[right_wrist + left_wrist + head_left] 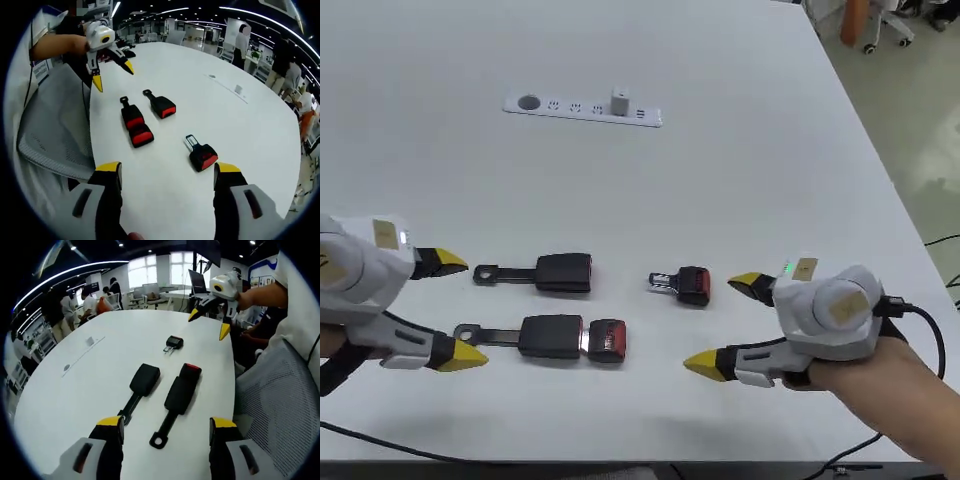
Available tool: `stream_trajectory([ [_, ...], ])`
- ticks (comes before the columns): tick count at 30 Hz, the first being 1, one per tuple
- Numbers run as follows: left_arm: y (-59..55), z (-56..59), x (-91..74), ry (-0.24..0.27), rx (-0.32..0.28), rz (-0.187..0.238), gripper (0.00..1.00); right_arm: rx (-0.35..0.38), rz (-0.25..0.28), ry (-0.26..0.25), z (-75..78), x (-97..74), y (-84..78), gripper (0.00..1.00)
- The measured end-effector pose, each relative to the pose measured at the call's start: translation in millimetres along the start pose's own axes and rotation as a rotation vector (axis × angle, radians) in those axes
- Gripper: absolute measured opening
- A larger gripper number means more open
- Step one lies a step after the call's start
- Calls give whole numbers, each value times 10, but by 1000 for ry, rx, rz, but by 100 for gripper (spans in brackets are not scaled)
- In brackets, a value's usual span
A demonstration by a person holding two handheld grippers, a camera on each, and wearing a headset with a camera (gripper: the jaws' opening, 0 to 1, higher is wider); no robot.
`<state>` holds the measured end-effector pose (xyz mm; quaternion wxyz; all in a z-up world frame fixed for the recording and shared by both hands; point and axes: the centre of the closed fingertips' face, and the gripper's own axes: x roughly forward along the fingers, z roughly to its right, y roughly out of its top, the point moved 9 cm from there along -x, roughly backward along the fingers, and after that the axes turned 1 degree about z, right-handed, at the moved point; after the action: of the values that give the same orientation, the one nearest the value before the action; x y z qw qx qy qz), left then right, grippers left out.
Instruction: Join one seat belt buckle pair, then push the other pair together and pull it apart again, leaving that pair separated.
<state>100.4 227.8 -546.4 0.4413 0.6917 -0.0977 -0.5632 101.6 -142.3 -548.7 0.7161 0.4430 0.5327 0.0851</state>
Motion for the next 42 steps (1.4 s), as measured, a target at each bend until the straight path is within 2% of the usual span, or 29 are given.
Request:
stream_trajectory([
  [2,-72,-7,-58,34,-24,10,78,25,14,-4,-54,-53,14,81],
  [5,-94,67,-126,60,-50,12,84,35,17,-17,-88,-95,-5,82],
  [8,-229,91,-182,87,-97,29,88,59,30,-35,-104,-123,-54,82],
  [10,-235,154,-229,120,-130,35,92,79,32,-39,-129,-142,-87,85],
  [12,-316,103,-263,156,-170,64,99,93,44,-53,-156,-161,-114,91],
  [13,-334,114,-289,162,-203,86,100,118,39,-50,-179,-162,-139,93],
  [14,-364,108,-307,169,-217,81,100,131,35,-60,-164,-150,-176,95],
  [16,-385,138,-342,191,-209,60,100,126,48,-81,-170,-155,-205,99],
  [17,-475,85,-352,192,-217,55,100,136,46,-84,-181,-155,-214,100],
  [18,-492,84,-364,193,-221,56,100,137,47,-82,-201,-159,-218,100],
  [19,-441,149,-380,201,-222,63,100,136,54,-91,-209,-162,-225,100],
  [20,-438,154,-389,204,-234,70,100,140,63,-95,-195,-155,-236,100],
  [21,-495,107,-398,203,-263,98,100,168,72,-88,-204,-147,-239,100],
  [22,-503,106,-403,200,-284,113,100,178,77,-91,-214,-151,-236,100],
  [26,-444,182,-427,214,-283,137,100,178,103,-104,-247,-181,-213,100],
  [27,-541,104,-427,215,-287,137,100,180,102,-102,-251,-181,-213,100],
  [30,-526,162,-427,215,-284,135,100,182,114,-124,-244,-187,-229,100],
  [32,-549,148,-437,215,-289,137,100,188,128,-131,-246,-212,-205,100],
  [36,-479,208,-453,225,-297,163,100,192,134,-136,-250,-222,-183,100],
  [40,-514,190,-452,230,-287,160,100,187,132,-128,-269,-201,-178,100],
  [41,-585,135,-452,230,-289,159,100,188,131,-124,-269,-193,-182,100],
  [42,-591,130,-453,231,-290,161,100,189,132,-125,-280,-196,-165,100],
])
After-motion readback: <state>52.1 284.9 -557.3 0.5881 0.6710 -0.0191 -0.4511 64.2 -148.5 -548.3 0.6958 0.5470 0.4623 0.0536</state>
